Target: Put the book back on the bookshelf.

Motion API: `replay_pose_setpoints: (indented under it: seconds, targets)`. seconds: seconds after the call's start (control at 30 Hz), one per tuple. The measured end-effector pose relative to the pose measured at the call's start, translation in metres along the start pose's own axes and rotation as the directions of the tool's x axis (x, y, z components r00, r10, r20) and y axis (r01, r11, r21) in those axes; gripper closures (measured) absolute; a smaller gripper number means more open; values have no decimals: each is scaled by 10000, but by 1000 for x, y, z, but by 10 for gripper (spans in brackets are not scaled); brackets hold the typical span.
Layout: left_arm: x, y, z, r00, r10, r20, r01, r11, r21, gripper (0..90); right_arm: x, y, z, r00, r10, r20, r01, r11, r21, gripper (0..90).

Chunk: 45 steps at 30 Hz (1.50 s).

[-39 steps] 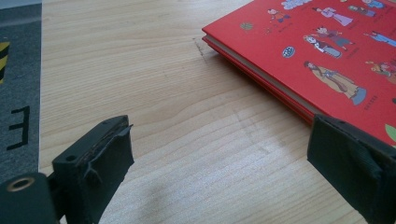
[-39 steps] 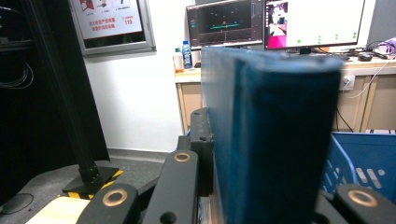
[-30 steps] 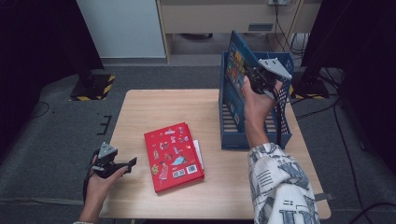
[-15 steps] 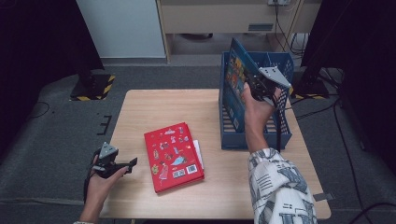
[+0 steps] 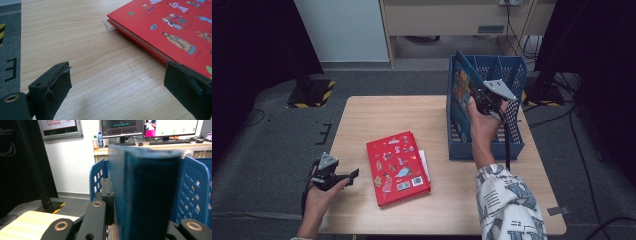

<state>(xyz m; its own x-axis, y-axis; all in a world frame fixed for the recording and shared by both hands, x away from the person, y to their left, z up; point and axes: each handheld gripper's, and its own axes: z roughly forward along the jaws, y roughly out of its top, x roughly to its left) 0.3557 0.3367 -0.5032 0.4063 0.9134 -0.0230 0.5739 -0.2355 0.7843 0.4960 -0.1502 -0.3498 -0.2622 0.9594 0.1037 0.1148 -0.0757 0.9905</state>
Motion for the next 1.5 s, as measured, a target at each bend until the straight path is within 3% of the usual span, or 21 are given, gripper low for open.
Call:
replay_pose_setpoints:
  seconds: [0.3, 0.37, 0.67, 0.87, 1.03, 1.5]
  targets:
    - [-1, 0, 0, 10000, 52, 4, -52, 10000, 17, 64, 2, -7, -2, 9998, -156, -132, 157, 9999, 65, 824]
    - [-1, 1, 0, 10000, 68, -6, -68, 10000, 19, 64, 5, -9, -5, 9992, -353, -183, 356, 9993, 112, 822]
    - [-1, 2, 1, 9999, 131, -29, -131, 9999, 19, 65, 7, -18, -20, 9987, -419, -276, 423, 9990, 133, 811]
    - [-2, 2, 1, 9999, 136, -33, -136, 9999, 37, 65, 8, -13, -24, 9986, -355, -392, 358, 9993, 66, 796]
    - [-2, 2, 1, 9999, 139, -23, -139, 9999, 43, 65, 8, -1, -26, 9970, -586, -515, 588, 9983, 19, 792]
    - [-3, 2, 2, 9999, 153, 25, -154, 9999, 80, 65, 8, 4, -18, 9969, -559, -546, 589, 9967, 552, 808]
